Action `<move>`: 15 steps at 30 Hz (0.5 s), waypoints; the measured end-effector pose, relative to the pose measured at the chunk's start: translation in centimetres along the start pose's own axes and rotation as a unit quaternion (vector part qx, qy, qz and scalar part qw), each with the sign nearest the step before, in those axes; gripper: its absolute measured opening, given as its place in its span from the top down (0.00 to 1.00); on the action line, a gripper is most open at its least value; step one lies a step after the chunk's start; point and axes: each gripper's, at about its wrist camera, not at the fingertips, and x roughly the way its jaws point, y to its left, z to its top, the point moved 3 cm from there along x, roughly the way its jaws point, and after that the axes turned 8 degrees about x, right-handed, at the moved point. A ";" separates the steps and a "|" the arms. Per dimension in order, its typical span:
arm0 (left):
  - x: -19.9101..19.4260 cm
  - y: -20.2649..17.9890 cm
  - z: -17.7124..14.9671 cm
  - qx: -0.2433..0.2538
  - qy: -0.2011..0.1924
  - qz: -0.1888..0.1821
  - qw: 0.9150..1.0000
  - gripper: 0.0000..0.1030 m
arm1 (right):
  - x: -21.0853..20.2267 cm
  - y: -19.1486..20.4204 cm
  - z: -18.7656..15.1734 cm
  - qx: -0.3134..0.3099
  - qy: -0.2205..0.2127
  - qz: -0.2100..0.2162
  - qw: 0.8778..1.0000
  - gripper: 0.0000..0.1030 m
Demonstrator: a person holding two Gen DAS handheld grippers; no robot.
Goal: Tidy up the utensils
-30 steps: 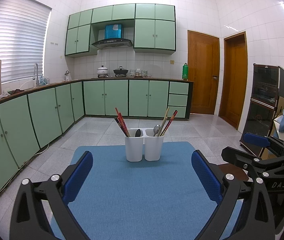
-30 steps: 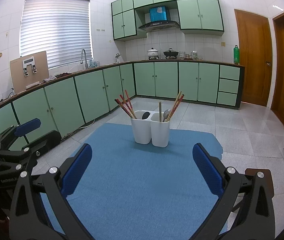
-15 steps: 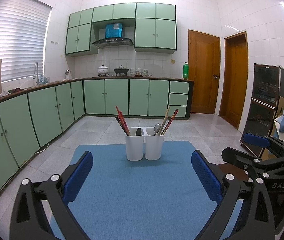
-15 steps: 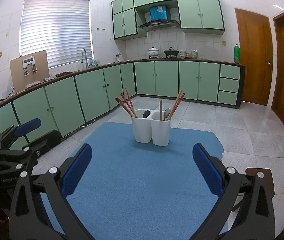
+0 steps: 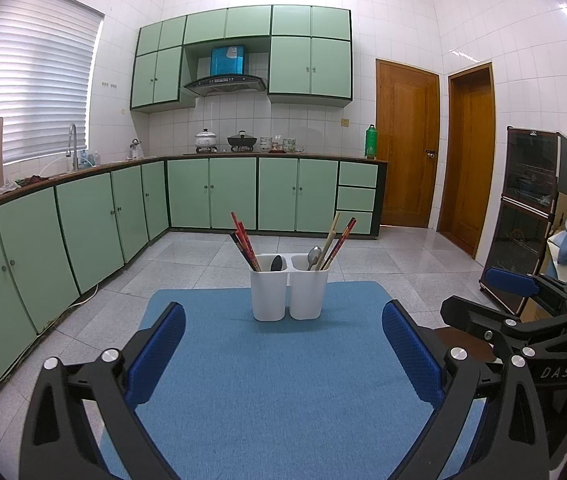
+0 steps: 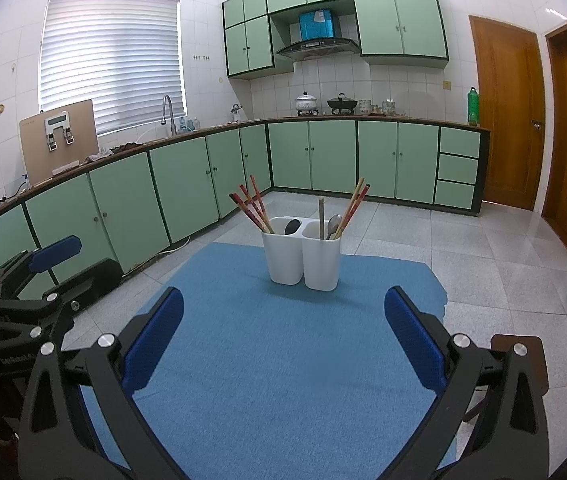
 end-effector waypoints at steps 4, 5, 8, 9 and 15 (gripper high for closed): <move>0.0 0.0 0.0 0.000 0.000 0.000 1.000 0.06 | 0.2 0.1 -0.3 0.001 0.002 0.000 1.000 0.05; 0.0 0.0 0.0 0.000 0.000 0.000 1.000 0.06 | 0.3 0.0 -0.4 0.001 0.002 0.000 1.000 0.05; 0.0 0.0 0.1 0.000 0.000 0.000 1.000 0.06 | 0.3 0.0 -0.5 0.001 0.003 0.000 1.000 0.05; 0.0 0.0 0.0 0.000 0.000 0.000 1.000 0.06 | 0.3 0.1 -0.6 0.001 0.003 0.000 1.000 0.05; 0.4 0.1 -0.5 -0.002 0.004 -0.001 1.000 0.06 | 0.5 -0.2 -0.6 0.002 0.005 -0.001 1.000 0.05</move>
